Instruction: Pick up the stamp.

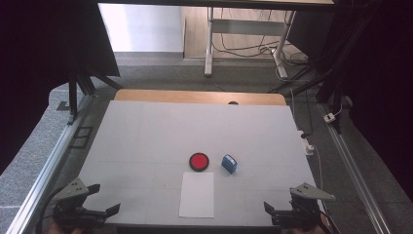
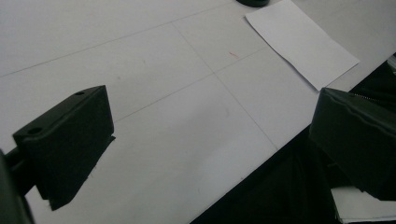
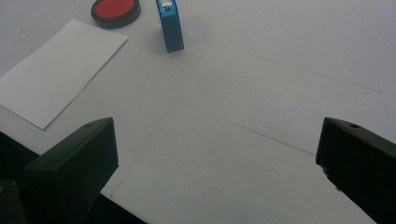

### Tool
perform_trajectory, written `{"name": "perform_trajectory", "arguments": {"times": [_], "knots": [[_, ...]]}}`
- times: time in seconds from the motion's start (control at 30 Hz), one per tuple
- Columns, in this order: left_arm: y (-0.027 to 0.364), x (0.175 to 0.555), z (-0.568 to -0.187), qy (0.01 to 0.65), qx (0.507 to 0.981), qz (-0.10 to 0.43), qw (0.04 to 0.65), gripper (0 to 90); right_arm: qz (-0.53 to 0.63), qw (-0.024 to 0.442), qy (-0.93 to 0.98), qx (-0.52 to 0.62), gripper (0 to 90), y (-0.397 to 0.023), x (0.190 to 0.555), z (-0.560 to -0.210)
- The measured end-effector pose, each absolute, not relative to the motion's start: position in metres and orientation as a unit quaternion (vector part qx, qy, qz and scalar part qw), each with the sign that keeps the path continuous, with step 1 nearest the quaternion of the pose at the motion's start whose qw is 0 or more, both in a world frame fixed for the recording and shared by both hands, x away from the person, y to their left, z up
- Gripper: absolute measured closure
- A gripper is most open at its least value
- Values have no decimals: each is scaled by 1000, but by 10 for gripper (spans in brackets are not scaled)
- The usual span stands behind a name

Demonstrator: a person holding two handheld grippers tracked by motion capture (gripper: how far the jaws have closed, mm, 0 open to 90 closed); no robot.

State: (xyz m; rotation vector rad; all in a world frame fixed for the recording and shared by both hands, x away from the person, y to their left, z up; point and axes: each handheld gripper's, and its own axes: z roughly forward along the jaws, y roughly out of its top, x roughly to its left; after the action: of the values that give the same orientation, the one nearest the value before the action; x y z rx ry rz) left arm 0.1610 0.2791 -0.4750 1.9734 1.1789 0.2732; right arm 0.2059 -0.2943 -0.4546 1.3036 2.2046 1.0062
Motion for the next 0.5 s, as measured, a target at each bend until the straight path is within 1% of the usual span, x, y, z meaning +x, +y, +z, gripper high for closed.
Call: {"name": "perform_trajectory", "arguments": {"times": [0.5], "knots": [[280, 161, -475, 464, 781, 106, 404, 0, 353, 196, 789, 463, 0, -293, 206, -455]]}}
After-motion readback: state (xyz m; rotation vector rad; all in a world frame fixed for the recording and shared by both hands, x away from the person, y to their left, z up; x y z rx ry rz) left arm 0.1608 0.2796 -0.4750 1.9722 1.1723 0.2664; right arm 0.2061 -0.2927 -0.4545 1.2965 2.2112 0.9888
